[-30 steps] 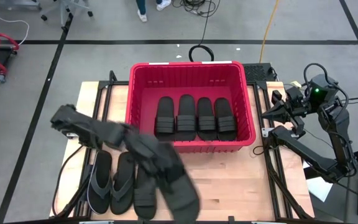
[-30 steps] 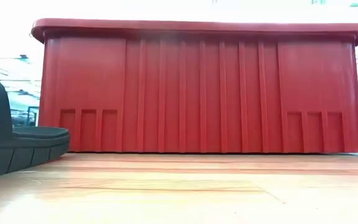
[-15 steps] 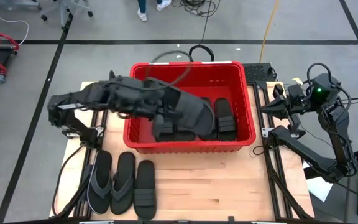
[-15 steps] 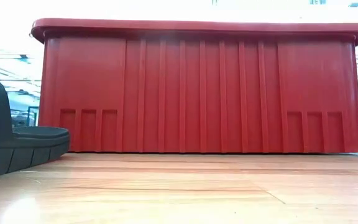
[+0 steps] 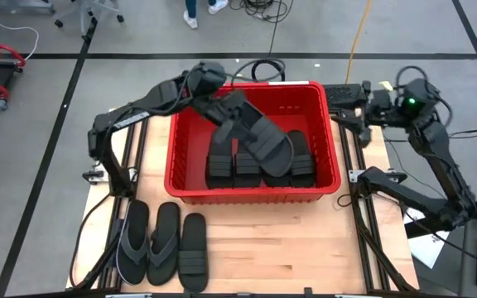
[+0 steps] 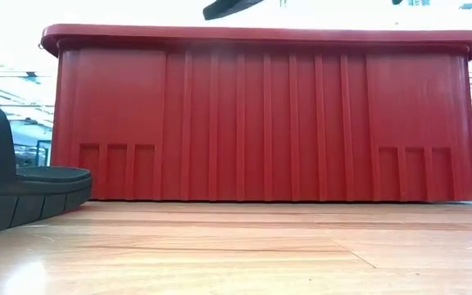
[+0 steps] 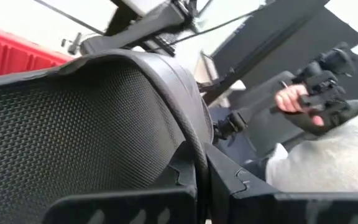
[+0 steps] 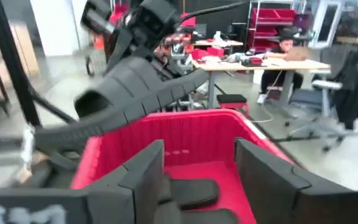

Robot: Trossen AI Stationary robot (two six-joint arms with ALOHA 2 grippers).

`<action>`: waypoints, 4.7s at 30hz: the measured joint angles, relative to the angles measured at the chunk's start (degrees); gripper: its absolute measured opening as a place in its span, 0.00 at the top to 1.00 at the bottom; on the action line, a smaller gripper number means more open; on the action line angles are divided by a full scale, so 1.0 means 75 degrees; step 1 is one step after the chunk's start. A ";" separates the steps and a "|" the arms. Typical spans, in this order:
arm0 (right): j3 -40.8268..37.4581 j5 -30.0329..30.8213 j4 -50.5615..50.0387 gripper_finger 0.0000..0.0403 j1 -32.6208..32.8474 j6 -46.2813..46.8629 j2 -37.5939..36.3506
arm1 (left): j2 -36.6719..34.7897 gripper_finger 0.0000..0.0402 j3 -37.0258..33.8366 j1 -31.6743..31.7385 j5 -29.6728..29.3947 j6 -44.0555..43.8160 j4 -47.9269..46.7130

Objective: Pick and place slides into bin
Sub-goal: Put the black slide into the red bin

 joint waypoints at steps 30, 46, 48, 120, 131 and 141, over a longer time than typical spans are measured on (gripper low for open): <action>0.0003 0.8452 0.1565 0.49 0.5125 -0.4836 0.2806 | 0.1393 1.00 0.0006 0.1847 0.0997 -0.1130 0.1354; 0.0003 0.8997 0.1712 0.70 0.5370 -0.5970 0.3657 | 0.1603 1.00 0.0000 0.1619 0.1154 -0.1240 0.1353; 0.0003 0.9022 0.1720 0.86 0.5497 -0.5724 0.3647 | 0.1603 1.00 0.0000 0.1601 0.1273 -0.1223 0.1306; 0.0621 0.8032 -0.5788 0.63 0.7063 0.5759 0.5071 | -0.2040 0.46 0.0003 0.2588 0.0669 0.1522 -0.1090; 0.0621 0.7891 -0.5196 0.61 0.7057 0.4860 0.4011 | -0.2040 0.46 0.0003 0.2585 0.0805 0.1531 -0.1096; 0.0638 0.5287 -0.2963 0.62 0.5953 0.2484 0.3148 | -0.2040 0.46 0.0003 0.2657 0.0810 0.1807 -0.1518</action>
